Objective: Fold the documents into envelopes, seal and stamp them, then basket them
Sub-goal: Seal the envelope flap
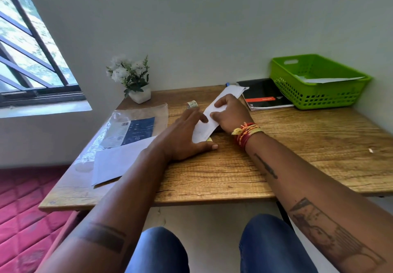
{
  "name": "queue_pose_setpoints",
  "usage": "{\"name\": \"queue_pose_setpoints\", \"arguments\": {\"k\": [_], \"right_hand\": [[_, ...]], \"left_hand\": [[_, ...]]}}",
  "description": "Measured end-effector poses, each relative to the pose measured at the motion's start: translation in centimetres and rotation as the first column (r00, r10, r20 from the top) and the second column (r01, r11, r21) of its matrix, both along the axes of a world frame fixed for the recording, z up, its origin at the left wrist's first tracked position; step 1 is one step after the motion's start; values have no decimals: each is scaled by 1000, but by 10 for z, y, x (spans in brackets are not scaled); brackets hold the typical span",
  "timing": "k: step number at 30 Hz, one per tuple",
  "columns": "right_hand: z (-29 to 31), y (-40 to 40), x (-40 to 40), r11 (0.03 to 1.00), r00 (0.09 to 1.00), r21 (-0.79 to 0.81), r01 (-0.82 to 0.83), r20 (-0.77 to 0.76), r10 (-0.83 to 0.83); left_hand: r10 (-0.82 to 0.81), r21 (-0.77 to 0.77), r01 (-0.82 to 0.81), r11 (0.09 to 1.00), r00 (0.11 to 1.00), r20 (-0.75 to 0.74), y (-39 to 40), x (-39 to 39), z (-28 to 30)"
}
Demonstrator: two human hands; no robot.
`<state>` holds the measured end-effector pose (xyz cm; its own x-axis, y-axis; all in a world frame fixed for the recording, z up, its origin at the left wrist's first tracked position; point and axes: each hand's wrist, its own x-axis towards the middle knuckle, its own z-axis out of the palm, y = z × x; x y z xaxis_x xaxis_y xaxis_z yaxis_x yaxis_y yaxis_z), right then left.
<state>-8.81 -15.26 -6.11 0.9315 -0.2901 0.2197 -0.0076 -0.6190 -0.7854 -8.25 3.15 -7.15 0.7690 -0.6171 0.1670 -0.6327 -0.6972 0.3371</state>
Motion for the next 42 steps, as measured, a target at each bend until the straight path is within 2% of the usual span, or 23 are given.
{"name": "queue_pose_setpoints", "arguments": {"k": [2, 7, 11, 13, 18, 20, 23, 26, 27, 32, 34, 36, 39, 42], "right_hand": [[0, 1, -1, 1000, 1000, -7, -10, -4, 10], [-1, 3, -3, 996, 999, -93, 8, 36, -4], [2, 3, -5, 1000, 999, 5, -24, -28, 24], [4, 5, -7, 997, 996, 57, -54, -63, 58], [4, 11, -17, 969, 965, -3, -247, -92, 245], [5, 11, -19, 953, 945, 21, -301, -128, 301], [7, 5, -15, 981, 975, 89, -173, -127, 184], [4, -4, -7, 999, 999, -51, 6, -32, -8], [3, -4, -7, 998, 1000, -56, 3, -31, -5], [2, 8, -18, 967, 958, -26, -255, -141, 249], [4, 10, -21, 952, 938, -7, -307, -171, 302], [7, 7, -18, 967, 953, 47, -250, -163, 254], [9, 0, -12, 994, 988, 73, -77, -129, 86], [4, 1, -10, 995, 985, 15, -99, -140, 100]], "left_hand": [[33, 1, -33, 999, 999, 11, 4, 0, 1], [83, -27, -86, 996, 992, -100, 26, 9, -3], [98, -16, -99, 995, 994, -57, 23, 11, -5], [105, -23, -106, 994, 994, -40, 21, 12, -6], [76, -67, -74, 995, 997, 19, 19, 10, -8], [75, -88, -73, 993, 997, 25, 19, 9, -8], [94, -91, -94, 991, 996, 5, 19, 9, -9], [109, -72, -110, 991, 994, -19, 18, 11, -9], [109, -70, -110, 991, 994, -25, 18, 11, -9], [84, -91, -84, 992, 996, -2, 18, 12, -11], [75, -90, -75, 993, 997, -5, 19, 13, -11], [78, -93, -78, 993, 997, -7, 20, 14, -12], [84, -88, -85, 992, 996, -13, 19, 14, -12], [85, -87, -86, 992, 996, -8, 18, 15, -12]]}}
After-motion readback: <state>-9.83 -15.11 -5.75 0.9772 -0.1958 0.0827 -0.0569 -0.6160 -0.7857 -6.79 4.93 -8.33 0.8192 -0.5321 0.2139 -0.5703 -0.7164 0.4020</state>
